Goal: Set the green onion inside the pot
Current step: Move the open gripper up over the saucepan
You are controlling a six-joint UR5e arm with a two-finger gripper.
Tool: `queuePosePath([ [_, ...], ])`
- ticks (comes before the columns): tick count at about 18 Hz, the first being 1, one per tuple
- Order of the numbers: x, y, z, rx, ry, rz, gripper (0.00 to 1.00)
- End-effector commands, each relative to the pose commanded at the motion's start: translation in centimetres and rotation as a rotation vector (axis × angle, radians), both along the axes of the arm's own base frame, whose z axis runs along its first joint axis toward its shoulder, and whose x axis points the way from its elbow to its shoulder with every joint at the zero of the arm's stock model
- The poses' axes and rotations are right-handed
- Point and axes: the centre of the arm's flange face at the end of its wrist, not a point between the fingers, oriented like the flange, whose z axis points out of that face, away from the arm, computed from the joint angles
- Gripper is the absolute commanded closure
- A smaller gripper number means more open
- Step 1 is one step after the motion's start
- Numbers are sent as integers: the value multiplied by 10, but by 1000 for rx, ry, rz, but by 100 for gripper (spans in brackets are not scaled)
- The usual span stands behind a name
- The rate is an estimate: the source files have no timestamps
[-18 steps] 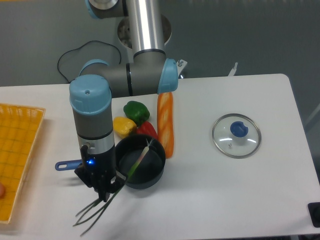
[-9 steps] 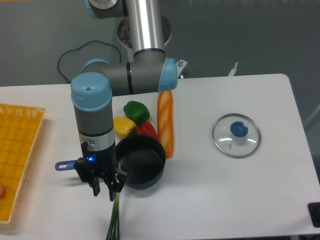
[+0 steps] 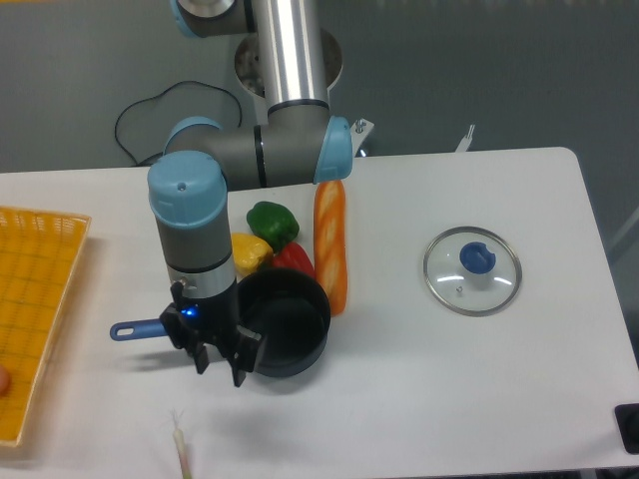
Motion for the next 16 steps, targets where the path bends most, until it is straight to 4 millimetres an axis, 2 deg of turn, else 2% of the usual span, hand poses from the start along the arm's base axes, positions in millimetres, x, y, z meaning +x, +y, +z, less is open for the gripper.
queuePosePath([
  [3,-25,-16,9,4,13,24,21],
  [4,-29,-24,19,14,22,32,20],
  [7,-44,-35,25,17,33,31,20],
  [9,-47,-41,36,23,50,19,19],
  [12,-54,-49,33,2,58,6,15],
  [14,-57,-59,31,-20,65,-17,9],
  [15,-60,-68,29,-39,73,-29,1],
  [16,-58,-74,33,-49,81,-45,0],
])
